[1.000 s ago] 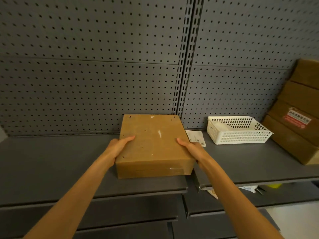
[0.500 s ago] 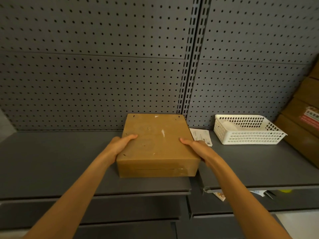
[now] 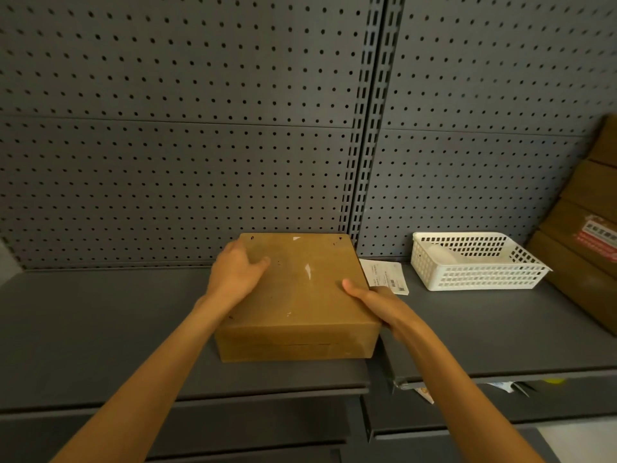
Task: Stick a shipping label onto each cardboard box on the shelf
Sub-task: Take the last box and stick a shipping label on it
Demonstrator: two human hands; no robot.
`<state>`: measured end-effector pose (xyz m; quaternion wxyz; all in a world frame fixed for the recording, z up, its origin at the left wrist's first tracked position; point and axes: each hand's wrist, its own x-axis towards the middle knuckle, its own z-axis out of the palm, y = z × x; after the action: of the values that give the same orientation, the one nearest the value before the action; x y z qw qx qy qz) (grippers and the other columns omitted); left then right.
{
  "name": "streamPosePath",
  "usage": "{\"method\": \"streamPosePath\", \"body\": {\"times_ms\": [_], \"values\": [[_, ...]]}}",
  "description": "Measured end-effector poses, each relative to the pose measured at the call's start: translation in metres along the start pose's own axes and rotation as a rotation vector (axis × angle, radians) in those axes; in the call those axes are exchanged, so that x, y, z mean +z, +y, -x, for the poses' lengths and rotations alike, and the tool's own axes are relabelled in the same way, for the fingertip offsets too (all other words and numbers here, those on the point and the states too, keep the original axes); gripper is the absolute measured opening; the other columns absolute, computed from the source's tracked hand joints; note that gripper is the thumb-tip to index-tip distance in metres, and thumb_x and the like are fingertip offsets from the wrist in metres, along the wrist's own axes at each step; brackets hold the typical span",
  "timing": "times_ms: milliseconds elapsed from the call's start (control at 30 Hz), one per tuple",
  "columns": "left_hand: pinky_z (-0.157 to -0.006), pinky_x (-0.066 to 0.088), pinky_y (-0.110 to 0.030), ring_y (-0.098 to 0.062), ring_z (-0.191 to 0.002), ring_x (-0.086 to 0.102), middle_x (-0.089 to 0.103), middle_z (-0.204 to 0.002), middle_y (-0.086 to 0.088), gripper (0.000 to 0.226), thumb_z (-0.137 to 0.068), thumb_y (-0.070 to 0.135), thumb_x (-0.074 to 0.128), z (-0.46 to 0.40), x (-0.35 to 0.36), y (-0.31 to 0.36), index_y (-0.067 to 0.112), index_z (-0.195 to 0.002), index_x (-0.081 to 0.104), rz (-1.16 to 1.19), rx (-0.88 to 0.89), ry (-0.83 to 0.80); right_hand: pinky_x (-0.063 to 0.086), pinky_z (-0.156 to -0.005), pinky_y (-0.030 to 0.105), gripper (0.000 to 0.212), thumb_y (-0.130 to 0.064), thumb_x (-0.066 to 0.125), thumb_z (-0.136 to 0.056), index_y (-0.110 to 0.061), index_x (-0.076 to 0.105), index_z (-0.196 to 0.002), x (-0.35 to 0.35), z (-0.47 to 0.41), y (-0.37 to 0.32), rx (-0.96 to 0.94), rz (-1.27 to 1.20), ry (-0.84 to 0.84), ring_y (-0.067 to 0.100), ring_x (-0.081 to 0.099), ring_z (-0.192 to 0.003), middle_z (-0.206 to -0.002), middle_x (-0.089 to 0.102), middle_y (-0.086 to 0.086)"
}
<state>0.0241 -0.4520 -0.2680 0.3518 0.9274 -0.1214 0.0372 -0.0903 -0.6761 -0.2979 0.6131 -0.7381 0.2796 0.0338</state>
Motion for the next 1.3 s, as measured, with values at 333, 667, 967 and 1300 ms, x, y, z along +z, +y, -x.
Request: {"method": "streamPosePath", "body": {"times_ms": [333,667,967,1300], "values": [[-0.11,0.03,-0.038,-0.022,-0.137,0.034,0.037,-0.149,-0.006,0.055,-0.096,0.041,0.046,-0.026,0.059,0.069,0.015,-0.144,0.034,-0.312,0.51,-0.225,0.05,-0.093,0.034,0.067,-0.061,0.06,-0.08,-0.016,0.049,-0.127,-0.007,-0.004,0.007,0.007,0.001,-0.034,0.019,0.061,-0.104,-0.113,0.062,0.001],[-0.113,0.03,-0.041,-0.019,-0.137,0.033,0.04,-0.148,0.0,0.048,-0.097,0.044,0.039,-0.047,0.086,0.06,0.022,-0.14,0.043,-0.312,0.609,-0.3,0.047,-0.1,0.041,0.058,-0.048,0.059,-0.088,-0.005,0.057,-0.127,-0.047,-0.034,0.015,-0.058,0.207,0.429,0.028,0.058,-0.115,-0.128,0.06,0.013],[-0.11,0.03,-0.036,-0.017,-0.133,0.036,0.041,-0.145,0.001,0.047,-0.097,0.042,0.041,-0.052,0.089,0.059,0.021,-0.139,0.043,-0.313,0.638,-0.291,0.048,-0.069,0.032,0.035,-0.032,0.061,-0.091,0.0,0.063,-0.106,-0.056,-0.069,0.026,0.0,0.561,0.637,0.033,0.065,-0.097,-0.109,0.066,0.018],[-0.109,0.03,-0.035,-0.015,-0.133,0.035,0.041,-0.145,0.003,0.047,-0.097,0.043,0.04,-0.054,0.091,0.057,0.023,-0.139,0.042,-0.307,0.65,-0.281,0.053,-0.08,0.042,0.031,-0.022,0.066,-0.088,-0.004,0.052,-0.11,-0.055,-0.073,0.032,-0.033,0.525,0.746,0.035,0.062,-0.105,-0.117,0.062,0.017]]}}
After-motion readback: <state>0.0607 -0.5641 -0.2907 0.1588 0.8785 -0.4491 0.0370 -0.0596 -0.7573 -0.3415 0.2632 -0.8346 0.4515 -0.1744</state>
